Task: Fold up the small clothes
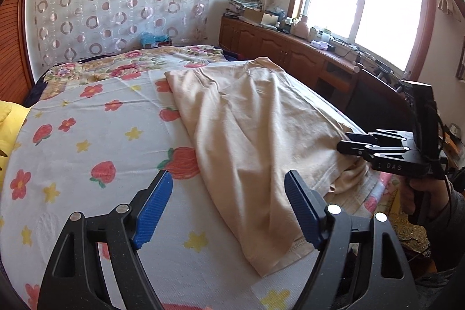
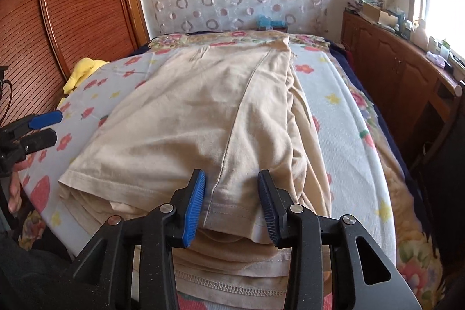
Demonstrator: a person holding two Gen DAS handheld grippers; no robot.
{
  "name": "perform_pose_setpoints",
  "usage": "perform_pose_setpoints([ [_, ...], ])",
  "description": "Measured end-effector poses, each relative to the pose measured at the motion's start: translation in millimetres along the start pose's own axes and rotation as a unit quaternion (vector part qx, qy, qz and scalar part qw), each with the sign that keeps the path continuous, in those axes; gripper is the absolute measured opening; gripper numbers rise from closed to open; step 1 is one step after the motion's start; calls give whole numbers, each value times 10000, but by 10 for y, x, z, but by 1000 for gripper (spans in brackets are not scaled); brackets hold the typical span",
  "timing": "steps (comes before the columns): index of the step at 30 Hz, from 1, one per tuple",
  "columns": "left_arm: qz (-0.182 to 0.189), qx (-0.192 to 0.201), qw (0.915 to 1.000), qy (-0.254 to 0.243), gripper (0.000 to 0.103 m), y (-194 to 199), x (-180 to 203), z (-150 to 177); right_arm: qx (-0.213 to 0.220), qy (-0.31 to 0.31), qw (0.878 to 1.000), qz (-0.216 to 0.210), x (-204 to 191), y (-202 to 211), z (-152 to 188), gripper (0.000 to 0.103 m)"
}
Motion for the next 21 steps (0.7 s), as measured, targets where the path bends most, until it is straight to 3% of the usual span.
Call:
perform_pose_setpoints([
  [1,-14,-7,10000,5,80,-13,-1,1,19,26,10000,-45,3,23,-5,15],
  [3,10,-18,10000,40,80,-31,-2,6,95,70,9999,-82,1,77,-9,6],
  [11,9,-63,10000,64,80,-48,4,18,473,3,9988,-140,173,590,-11,5],
  [18,-73,-212,9997,58,80,-137,-13,57,303,-227,9993,66,296,569,128,5],
  [21,-95,-247,9996,58,80,-160,-16,69,361,-247,9987,260,265,608,78,11],
])
Point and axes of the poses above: each gripper's, at about its wrist camera, not at the fingertips, and y roughly against the way its jaws point, x to its right, z to its underside, the point moved 5 cm from there along -y, roughly the way its jaws point, and after that the axes turned 3 degrees about y, right-handed, at the moved point
